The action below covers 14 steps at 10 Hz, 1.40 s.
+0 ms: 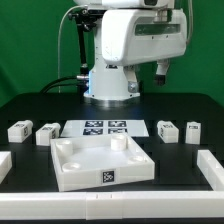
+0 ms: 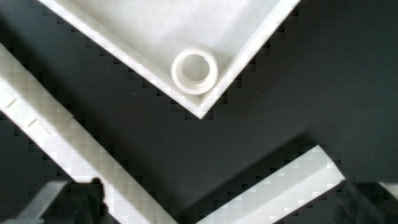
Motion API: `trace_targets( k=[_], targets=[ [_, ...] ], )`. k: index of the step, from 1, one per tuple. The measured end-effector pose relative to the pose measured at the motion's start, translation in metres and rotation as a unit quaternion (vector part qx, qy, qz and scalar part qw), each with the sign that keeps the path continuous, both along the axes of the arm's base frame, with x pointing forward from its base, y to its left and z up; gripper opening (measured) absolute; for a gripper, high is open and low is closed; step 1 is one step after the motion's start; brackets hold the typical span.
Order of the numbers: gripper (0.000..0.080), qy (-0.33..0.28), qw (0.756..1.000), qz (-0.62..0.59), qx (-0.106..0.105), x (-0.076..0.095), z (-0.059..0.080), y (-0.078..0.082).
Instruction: Assemble one leg
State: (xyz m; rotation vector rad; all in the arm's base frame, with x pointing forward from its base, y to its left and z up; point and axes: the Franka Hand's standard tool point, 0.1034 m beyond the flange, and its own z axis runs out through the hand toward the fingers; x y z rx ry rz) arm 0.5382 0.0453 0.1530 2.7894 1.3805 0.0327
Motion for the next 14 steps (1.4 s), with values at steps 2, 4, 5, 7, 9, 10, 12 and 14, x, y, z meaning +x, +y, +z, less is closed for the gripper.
trace_targets(
  k=[2,4,5,7,9,10,12,14],
  targets=[
    [0.0650,0.000,1.000,0.000,0.000,0.000,0.000,0.000],
    [0.0650,0.000,1.000,0.000,0.000,0.000,0.000,0.000],
    [0.0650,0.001,1.000,0.000,0.000,0.000,-0.001,0.000],
    [0.0650,0.001,1.000,0.000,0.000,0.000,-0.001,0.000],
    [0.0650,0.007,0.999,0.035,-0.004,-0.010,-0.003,-0.011],
    [0.0650,0.012,0.998,0.059,-0.005,-0.018,-0.005,-0.019],
    [0.0650,0.030,0.989,0.146,-0.007,-0.040,-0.015,-0.042],
    [0.0650,0.055,0.977,0.207,-0.010,-0.045,-0.028,-0.051]
  ],
)
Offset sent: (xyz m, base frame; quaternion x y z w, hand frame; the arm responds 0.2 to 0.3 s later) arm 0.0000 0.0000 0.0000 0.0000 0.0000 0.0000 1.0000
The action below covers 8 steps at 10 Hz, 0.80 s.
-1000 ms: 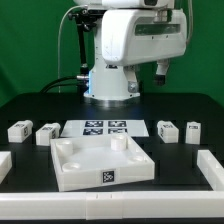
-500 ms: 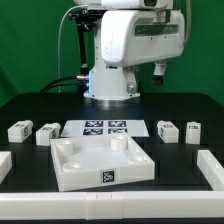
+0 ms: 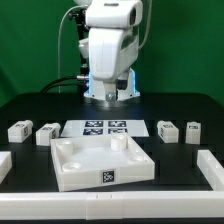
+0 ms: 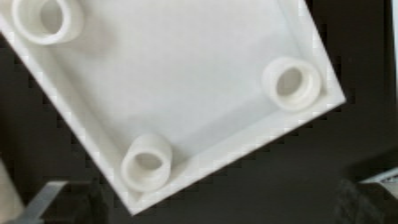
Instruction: Assemble one leg
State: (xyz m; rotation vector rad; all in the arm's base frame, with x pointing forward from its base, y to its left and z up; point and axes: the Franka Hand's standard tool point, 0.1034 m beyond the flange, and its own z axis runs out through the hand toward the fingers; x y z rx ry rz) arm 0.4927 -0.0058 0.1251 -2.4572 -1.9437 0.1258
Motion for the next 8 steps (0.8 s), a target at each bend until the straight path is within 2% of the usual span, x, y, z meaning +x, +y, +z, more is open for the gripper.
trace_targets(
  k=[4,5,7,8],
  targets=[
    [0.0650,-0.001,1.000,-0.002,0.000,0.001,0.001,0.000],
    [0.0650,0.001,0.999,0.032,0.002,0.000,0.000,-0.004],
    [0.0650,0.018,0.990,0.140,0.018,-0.012,-0.007,-0.031],
    [0.0650,0.029,0.981,0.190,0.027,-0.019,-0.016,-0.046]
  ],
)
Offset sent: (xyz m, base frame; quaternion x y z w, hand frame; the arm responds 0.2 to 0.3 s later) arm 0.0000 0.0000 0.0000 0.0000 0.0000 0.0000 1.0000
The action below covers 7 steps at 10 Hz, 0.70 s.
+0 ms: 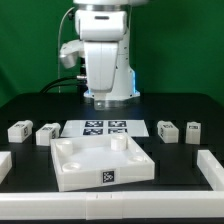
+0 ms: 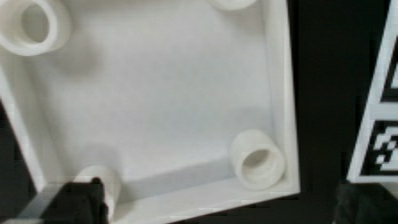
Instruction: Assemble one leg
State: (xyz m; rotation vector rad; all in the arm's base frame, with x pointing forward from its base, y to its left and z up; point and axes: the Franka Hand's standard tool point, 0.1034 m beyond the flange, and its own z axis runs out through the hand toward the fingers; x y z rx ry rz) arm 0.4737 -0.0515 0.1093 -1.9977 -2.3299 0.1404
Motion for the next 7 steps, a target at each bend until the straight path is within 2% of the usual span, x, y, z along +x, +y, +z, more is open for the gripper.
trace_targets(
  k=[2,5,6,7],
  targets=[
    [0.0650,0.016,1.000,0.010,0.011,-0.010,-0.015,-0.021],
    [0.0650,0.018,1.000,0.006,0.010,-0.011,-0.017,-0.021],
    [0.0650,0.027,1.000,0.001,0.016,-0.017,-0.026,-0.022],
    [0.0650,0.041,0.999,-0.002,0.020,-0.027,-0.043,-0.022]
  ],
)
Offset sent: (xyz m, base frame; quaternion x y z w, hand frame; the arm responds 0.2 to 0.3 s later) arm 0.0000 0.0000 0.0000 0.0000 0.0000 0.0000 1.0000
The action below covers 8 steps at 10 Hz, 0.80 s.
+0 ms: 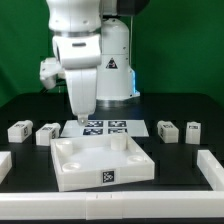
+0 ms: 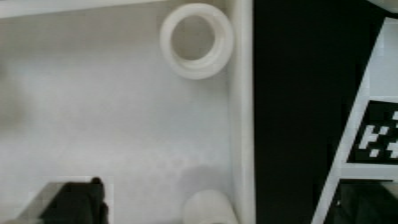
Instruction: Assemble one leg
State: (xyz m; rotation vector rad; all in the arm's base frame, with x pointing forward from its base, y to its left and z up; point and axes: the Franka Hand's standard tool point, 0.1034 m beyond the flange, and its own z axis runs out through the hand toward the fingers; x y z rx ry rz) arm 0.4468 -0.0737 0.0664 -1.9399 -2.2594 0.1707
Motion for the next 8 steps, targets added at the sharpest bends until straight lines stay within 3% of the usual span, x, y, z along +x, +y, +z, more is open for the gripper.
trace_targets(
  k=[2,5,7,8],
  targets=[
    [0.0650,0.021,1.000,-0.002,0.004,-0.012,-0.024,0.013],
    [0.0650,0.030,1.000,0.004,0.008,-0.018,-0.032,0.021],
    [0.0650,0.037,0.999,0.005,0.012,-0.021,-0.040,0.015],
    [0.0522,0.042,0.999,0.005,0.015,-0.022,-0.048,0.009]
  ],
)
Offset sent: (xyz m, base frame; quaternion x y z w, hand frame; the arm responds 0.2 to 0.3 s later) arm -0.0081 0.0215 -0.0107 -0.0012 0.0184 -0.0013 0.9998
